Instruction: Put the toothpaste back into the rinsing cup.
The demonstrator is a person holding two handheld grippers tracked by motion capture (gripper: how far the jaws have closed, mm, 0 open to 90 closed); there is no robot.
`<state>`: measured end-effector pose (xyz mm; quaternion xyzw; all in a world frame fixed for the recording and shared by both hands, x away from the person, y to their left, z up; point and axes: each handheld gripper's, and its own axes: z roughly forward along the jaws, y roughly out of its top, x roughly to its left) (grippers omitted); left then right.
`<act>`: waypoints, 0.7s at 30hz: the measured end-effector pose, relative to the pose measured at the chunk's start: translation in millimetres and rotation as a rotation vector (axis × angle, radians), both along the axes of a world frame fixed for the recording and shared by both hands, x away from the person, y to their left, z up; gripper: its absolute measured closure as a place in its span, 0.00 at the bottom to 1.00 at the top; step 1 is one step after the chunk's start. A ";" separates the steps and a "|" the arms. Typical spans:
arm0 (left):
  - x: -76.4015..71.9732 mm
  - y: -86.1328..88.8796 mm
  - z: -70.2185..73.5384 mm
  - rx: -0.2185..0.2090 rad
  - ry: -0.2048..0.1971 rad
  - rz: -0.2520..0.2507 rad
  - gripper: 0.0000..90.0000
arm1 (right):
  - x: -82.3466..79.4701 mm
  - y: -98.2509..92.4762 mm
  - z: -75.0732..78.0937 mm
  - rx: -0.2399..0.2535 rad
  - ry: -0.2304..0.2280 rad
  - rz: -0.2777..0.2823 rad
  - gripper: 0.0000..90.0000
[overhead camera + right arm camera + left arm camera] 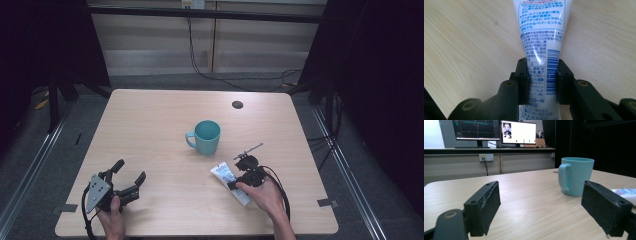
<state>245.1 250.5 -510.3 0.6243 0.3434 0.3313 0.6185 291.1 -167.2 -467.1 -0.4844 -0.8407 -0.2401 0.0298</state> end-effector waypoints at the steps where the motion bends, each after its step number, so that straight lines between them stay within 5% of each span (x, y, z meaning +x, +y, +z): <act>1: 0.0 -0.1 0.0 -0.001 0.000 0.000 0.17 | -0.2 -0.7 1.1 0.006 -0.006 -0.002 0.77; 9: 0.0 0.0 0.0 -0.001 0.000 0.000 0.17 | -1.3 -5.3 8.2 0.049 -0.036 -0.014 0.77; 11: 0.0 0.0 0.0 0.000 0.000 0.000 0.17 | -3.1 -6.2 8.9 0.062 -0.085 -0.034 0.77; 21: 0.0 0.0 0.0 -0.001 0.000 0.000 0.17 | -4.7 -12.7 19.0 0.152 -0.165 -0.075 0.77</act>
